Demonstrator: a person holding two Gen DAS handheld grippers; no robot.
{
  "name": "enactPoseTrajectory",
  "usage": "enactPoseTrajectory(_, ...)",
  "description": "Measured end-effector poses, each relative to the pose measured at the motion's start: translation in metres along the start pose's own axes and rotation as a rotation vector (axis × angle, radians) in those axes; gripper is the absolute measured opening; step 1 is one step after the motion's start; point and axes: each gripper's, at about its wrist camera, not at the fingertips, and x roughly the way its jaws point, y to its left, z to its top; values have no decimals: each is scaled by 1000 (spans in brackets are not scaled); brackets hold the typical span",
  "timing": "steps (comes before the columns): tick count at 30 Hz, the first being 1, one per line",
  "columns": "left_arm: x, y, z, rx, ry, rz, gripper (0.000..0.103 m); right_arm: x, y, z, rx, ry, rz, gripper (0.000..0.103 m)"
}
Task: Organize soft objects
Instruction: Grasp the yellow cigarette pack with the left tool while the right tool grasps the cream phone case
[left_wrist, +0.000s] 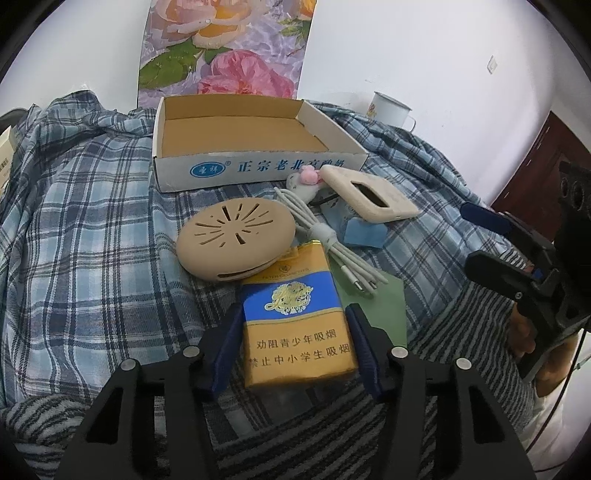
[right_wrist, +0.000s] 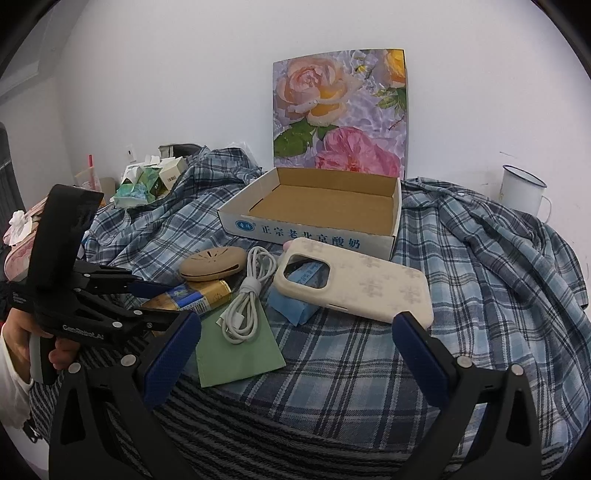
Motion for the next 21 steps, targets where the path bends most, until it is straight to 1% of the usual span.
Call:
enactPoseTrajectory(2, -3, 0, 0, -4, -12, -20, 57, -1, 1, 1, -8, -7, 3, 103)
enactPoseTrajectory(3, -5, 0, 0, -3, -21, -27, 57, -3, 2, 1, -18, -14, 18, 103)
enactPoseTrajectory(5, -7, -1, 0, -1, -31, -38, 57, -5, 4, 4, -67, -9, 94, 103)
enactPoseTrajectory(6, -8, -2, 0, 1, -37, -45, 57, -4, 6, 8, -113, 10, 119, 103)
enactPoseTrajectory(9, -13, -4, 0, 9, -59, -53, 57, 7, 12, 18, -310, 76, 106, 103)
enactPoseTrajectory(11, -16, -5, 0, 13, -72, -59, 57, 19, 6, 23, -422, 128, 113, 103)
enactPoseTrajectory(12, -17, -5, -1, 14, -78, -60, 57, 25, 2, 26, -467, 160, 133, 103)
enactPoseTrajectory(14, -18, -5, -1, 10, -86, -64, 57, 35, -7, 28, -556, 194, 169, 103)
enactPoseTrajectory(15, -19, -4, -1, 8, -87, -66, 57, 41, -13, 32, -583, 212, 209, 103)
enactPoseTrajectory(17, -19, -4, -1, 4, -90, -70, 57, 52, -27, 41, -579, 241, 286, 103)
enactPoseTrajectory(19, -20, -4, -2, 4, -94, -73, 57, 67, -37, 52, -562, 263, 335, 103)
enactPoseTrajectory(21, -20, -4, -2, 4, -98, -76, 57, 80, -43, 60, -579, 278, 372, 103)
